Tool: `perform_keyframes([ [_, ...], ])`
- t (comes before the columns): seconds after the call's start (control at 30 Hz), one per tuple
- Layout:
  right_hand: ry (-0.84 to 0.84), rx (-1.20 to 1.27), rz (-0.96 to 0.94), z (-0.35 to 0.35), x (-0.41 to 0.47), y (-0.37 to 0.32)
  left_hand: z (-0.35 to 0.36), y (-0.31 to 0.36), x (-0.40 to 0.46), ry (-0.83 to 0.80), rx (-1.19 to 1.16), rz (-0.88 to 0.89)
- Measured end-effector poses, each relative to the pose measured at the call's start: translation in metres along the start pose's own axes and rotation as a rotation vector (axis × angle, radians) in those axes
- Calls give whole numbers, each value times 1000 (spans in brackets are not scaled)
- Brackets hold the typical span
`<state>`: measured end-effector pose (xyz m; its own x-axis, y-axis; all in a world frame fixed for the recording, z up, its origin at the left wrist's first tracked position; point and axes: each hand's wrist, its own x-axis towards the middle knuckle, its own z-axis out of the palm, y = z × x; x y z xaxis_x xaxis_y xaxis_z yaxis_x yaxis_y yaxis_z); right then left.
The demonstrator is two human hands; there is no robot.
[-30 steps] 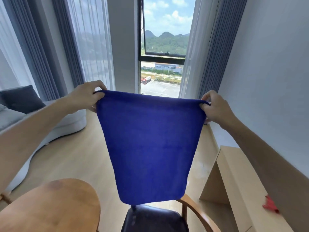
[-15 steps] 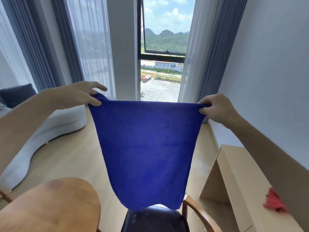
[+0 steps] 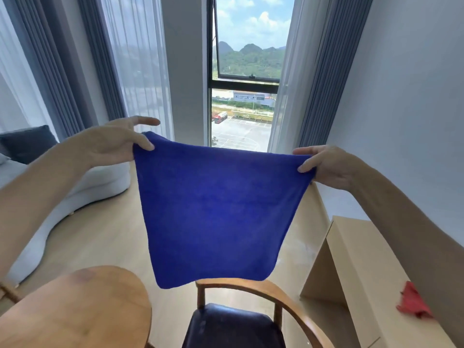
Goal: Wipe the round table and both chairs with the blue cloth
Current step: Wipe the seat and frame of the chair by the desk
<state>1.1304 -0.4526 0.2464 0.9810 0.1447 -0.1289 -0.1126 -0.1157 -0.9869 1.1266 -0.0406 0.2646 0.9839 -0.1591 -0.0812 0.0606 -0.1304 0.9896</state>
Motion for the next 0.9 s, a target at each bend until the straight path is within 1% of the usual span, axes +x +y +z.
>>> perform_keyframes([
  [0.03, 53, -210, -63, -1, -2, 2, -3, 1, -2, 13, 185, 33],
  [0.07, 112, -413, -137, -1, -3, 3, -5, 0, -4, 59, 424, 69],
  [0.13, 216, -704, -294, 0, -3, 8, -3, -2, -4, 159, 887, 135],
  [0.17, 275, -810, -365, 2, -2, 11, -1, -6, -2, 198, 1047, 152],
  [0.2, 337, -903, -425, 4, 0, 14, 0, -11, 0, 237, 1122, 171],
  [0.23, 395, -968, -461, 5, 3, 17, 2, -16, 2, 271, 1105, 191],
  [0.27, 432, -984, -467, 6, 6, 19, 5, -20, 3, 292, 980, 191],
  [0.3, 451, -934, -429, 5, 9, 21, 9, -23, 4, 312, 794, 174],
  [0.33, 461, -812, -346, 5, 13, 20, 12, -25, 6, 343, 612, 152],
  [0.37, 464, -636, -221, 3, 15, 18, 13, -26, 8, 389, 490, 133],
  [0.4, 443, -440, -77, 2, 18, 15, 13, -27, 12, 439, 403, 105],
  [0.43, 377, -249, 57, 1, 19, 11, 11, -27, 16, 463, 316, 66],
  [0.47, 277, -77, 145, -1, 19, 9, 10, -26, 19, 433, 212, 14],
  [0.5, 169, 53, 184, -1, 18, 8, 9, -23, 21, 345, 89, -46],
  [0.53, 81, 112, 183, -3, 18, 8, 7, -21, 20, 226, -35, -87],
  [0.57, 38, 80, 150, -5, 18, 10, 5, -20, 18, 127, -124, -93],
  [0.6, 37, -36, 93, -7, 18, 12, 1, -19, 17, 70, -145, -69],
  [0.63, 74, -207, 21, -9, 18, 14, -2, -19, 15, 51, -96, -41],
  [0.67, 125, -371, -60, -10, 18, 15, -5, -20, 13, 62, 12, -14],
  [0.7, 164, -502, -141, -10, 17, 16, -5, -21, 10, 97, 179, 11],
  [0.77, 216, -684, -267, -9, 17, 22, -4, -23, 5, 197, 590, 74],
  [0.8, 255, -766, -316, -8, 17, 25, -2, -27, 4, 239, 749, 101],
  [0.83, 295, -833, -351, -7, 18, 28, -1, -31, 3, 276, 830, 122],
  [0.87, 319, -861, -365, -6, 20, 31, 2, -35, 3, 307, 835, 138],
  [0.9, 326, -815, -339, -6, 21, 33, 4, -38, 4, 329, 797, 147],
])
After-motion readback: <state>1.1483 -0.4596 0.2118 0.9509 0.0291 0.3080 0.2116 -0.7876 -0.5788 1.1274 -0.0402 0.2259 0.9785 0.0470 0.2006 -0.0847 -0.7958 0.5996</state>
